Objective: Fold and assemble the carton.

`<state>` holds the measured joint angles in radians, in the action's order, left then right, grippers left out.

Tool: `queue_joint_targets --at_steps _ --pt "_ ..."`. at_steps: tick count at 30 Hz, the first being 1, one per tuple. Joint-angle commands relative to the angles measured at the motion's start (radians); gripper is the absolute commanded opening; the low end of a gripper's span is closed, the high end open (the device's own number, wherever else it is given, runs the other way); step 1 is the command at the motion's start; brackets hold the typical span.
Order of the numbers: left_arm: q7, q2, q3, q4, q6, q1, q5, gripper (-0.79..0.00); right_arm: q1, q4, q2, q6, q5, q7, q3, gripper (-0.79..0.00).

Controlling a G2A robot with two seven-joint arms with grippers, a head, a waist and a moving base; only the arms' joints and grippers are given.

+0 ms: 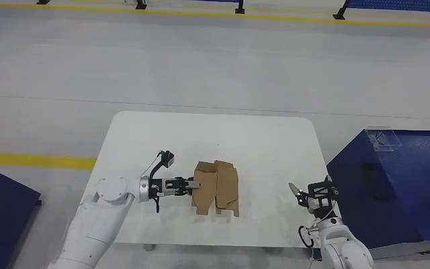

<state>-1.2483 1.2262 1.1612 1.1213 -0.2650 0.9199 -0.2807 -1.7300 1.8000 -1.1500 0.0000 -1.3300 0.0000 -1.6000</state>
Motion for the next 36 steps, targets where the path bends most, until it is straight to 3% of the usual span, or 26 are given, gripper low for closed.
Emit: queue_joint_targets --at_steps 1,3,8,11,14,18,21,22,23,24,25,26,34,35,36 --pt "0.0 0.0 0.0 0.0 0.0 0.0 0.0 -0.785 0.002 0.013 -0.001 -0.013 0.028 -0.004 0.004 0.0" --pt "0.0 0.0 0.0 0.0 0.0 0.0 0.0 -0.785 0.002 0.056 -0.007 -0.086 0.237 0.054 0.003 0.0" --pt "0.057 -0.002 0.01 0.043 -0.039 0.046 -0.026 -0.785 0.042 0.12 -0.005 -0.245 0.841 0.381 -0.065 0.0" --pt "0.051 -0.007 0.029 0.068 -0.066 0.072 -0.073 -0.785 0.122 0.06 0.002 -0.21 1.237 0.691 -0.077 0.0" --pt "0.051 -0.011 0.035 0.092 -0.074 0.093 -0.088 -0.785 0.235 -0.062 0.01 -0.132 1.534 0.988 -0.055 0.0" --pt "0.038 -0.011 0.026 0.11 -0.043 0.107 -0.128 -0.785 0.328 -0.191 0.01 -0.086 1.667 1.154 0.016 0.0" --pt "0.023 -0.009 0.011 0.114 -0.019 0.106 -0.156 -0.785 0.386 -0.275 0.003 -0.06 1.715 1.201 0.097 0.0" --pt "0.022 -0.009 0.006 0.114 -0.019 0.105 -0.157 -0.785 0.404 -0.299 0.0 -0.053 1.731 1.205 0.121 -0.249" --pt "0.025 -0.008 0.002 0.115 -0.021 0.106 -0.158 -0.785 0.42 -0.317 -0.003 -0.057 1.733 1.198 0.144 -0.443" --pt "0.024 -0.008 -0.004 0.118 -0.018 0.106 -0.16 -0.785 0.431 -0.33 -0.006 -0.068 1.733 1.186 0.165 -0.474" --pt "0.022 -0.007 -0.009 0.12 -0.015 0.107 -0.163 -0.785 0.438 -0.34 -0.009 -0.078 1.739 1.181 0.182 -0.56" --pt "0.022 -0.007 -0.013 0.121 -0.011 0.106 -0.16 -0.785 0.444 -0.348 -0.011 -0.085 1.75 1.181 0.196 -0.785" --pt "0.029 -0.007 -0.027 0.109 0.012 0.099 -0.175 -0.785 0.431 -0.349 -0.015 -0.187 1.775 1.114 0.22 -0.785" --pt "0.031 -0.007 -0.028 0.104 0.015 0.099 -0.179 -0.739 0.425 -0.344 -0.015 -0.198 1.774 1.106 0.218 -0.785" --pt "0.027 -0.008 -0.031 0.098 0.026 0.098 -0.178 -0.496 0.418 -0.34 -0.014 -0.201 1.776 1.106 0.217 -0.785"
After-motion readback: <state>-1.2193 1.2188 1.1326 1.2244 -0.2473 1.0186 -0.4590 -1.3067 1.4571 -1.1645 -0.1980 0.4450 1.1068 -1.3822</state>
